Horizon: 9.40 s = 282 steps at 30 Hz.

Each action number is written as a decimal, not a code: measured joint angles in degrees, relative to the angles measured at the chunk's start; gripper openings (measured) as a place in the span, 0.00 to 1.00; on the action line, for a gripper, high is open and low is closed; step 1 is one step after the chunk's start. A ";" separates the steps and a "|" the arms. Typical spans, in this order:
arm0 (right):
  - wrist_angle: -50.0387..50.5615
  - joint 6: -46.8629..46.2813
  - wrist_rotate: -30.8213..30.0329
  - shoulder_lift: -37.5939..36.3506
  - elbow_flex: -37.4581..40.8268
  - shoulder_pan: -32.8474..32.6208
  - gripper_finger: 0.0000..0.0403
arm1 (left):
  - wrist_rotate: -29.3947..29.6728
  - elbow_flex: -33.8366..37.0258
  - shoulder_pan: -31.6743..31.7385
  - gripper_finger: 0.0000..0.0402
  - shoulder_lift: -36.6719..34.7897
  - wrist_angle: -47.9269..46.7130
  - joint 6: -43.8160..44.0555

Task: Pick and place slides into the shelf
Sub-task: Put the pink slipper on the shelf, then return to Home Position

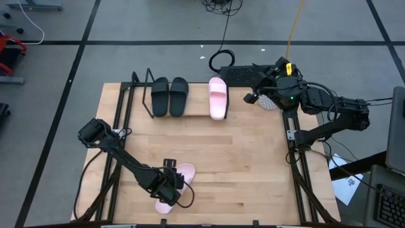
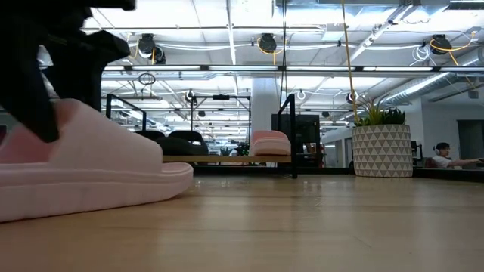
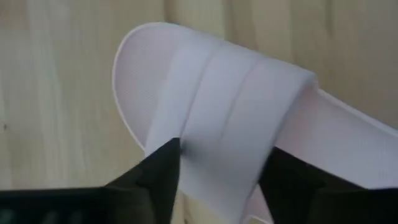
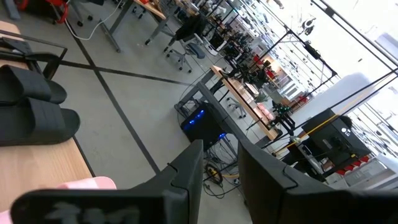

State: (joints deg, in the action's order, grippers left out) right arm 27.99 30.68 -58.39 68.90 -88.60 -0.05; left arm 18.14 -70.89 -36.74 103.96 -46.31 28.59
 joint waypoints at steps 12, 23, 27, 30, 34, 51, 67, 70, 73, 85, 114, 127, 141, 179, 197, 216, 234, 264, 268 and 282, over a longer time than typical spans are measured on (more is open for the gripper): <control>-0.43 0.00 0.00 0.00 0.00 0.00 0.23 | -5.59 -0.04 4.99 0.01 -3.27 -1.59 4.91; -0.59 -2.41 0.17 -0.01 -0.01 0.00 0.23 | 28.18 -18.83 17.35 0.00 -10.29 -21.74 -0.41; -0.59 -3.22 0.17 -0.02 0.00 0.00 0.23 | 38.59 -23.62 25.90 0.00 -10.49 -16.19 -10.47; -0.59 -3.59 0.17 -0.02 0.00 0.00 0.23 | 39.11 -23.80 33.28 0.00 -10.00 -7.33 -20.47; -0.57 -4.46 0.17 -0.02 0.00 0.00 0.23 | 34.39 -23.76 42.65 0.00 -7.20 2.51 -28.87; -0.44 -3.87 0.07 -0.02 0.00 0.02 0.23 | 22.36 -23.65 58.02 0.00 9.37 10.99 -30.16; -0.48 -2.16 0.02 -0.02 0.00 0.07 0.23 | 20.49 -23.65 61.27 0.00 11.28 11.46 -34.54; -0.56 -1.72 0.02 -0.02 0.00 0.07 0.23 | 20.40 -23.65 61.25 0.00 11.28 11.53 -34.66; -0.61 -1.49 0.02 -0.02 0.00 0.07 0.23 | 20.21 -23.65 61.21 0.00 11.28 11.53 -35.38; -0.61 -1.49 0.04 -0.02 0.00 0.07 0.23 | 20.26 -21.13 60.14 0.00 11.21 12.31 -37.45; -0.61 -2.78 0.05 -0.02 0.00 0.09 0.23 | 19.60 -21.11 59.16 0.00 11.21 11.79 -38.59; -0.59 -2.97 0.15 -0.02 0.00 0.09 0.23 | 19.33 -21.11 59.16 0.00 11.90 12.04 -38.90; -0.52 -3.02 0.22 -0.02 -0.02 0.09 0.23 | 18.43 -21.09 57.93 0.01 14.49 12.96 -38.44; -0.36 -3.00 0.24 -0.02 -0.02 0.08 0.23 | 22.23 -21.09 57.65 0.00 14.58 11.52 -49.93; -0.35 -4.48 0.28 -0.02 0.00 0.09 0.23 | 21.06 -21.07 57.60 0.00 14.58 12.07 -46.02; -0.35 -4.50 0.28 0.00 -0.02 0.09 0.23 | 19.68 -21.07 57.54 0.21 14.58 11.95 -45.67; -0.33 -4.48 0.26 0.00 -0.02 0.07 0.23 | 21.94 -21.40 53.07 0.65 13.24 11.21 -43.42; 9.15 -11.89 -31.56 -9.55 -0.04 -2.26 0.23 | 13.43 -21.07 18.13 0.70 -54.81 -32.32 13.30; 23.40 -34.07 -27.05 -15.64 -0.04 -5.49 0.23 | 13.74 -16.08 15.82 0.70 -58.76 -34.73 14.50; 10.85 -42.03 22.76 -29.11 21.70 -11.15 0.23 | 4.51 29.53 10.80 0.70 -79.71 16.78 -2.83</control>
State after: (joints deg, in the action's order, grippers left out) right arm 38.84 -11.35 -35.63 39.80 -66.90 -11.21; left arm 22.65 -41.36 -25.94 24.25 -29.52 25.76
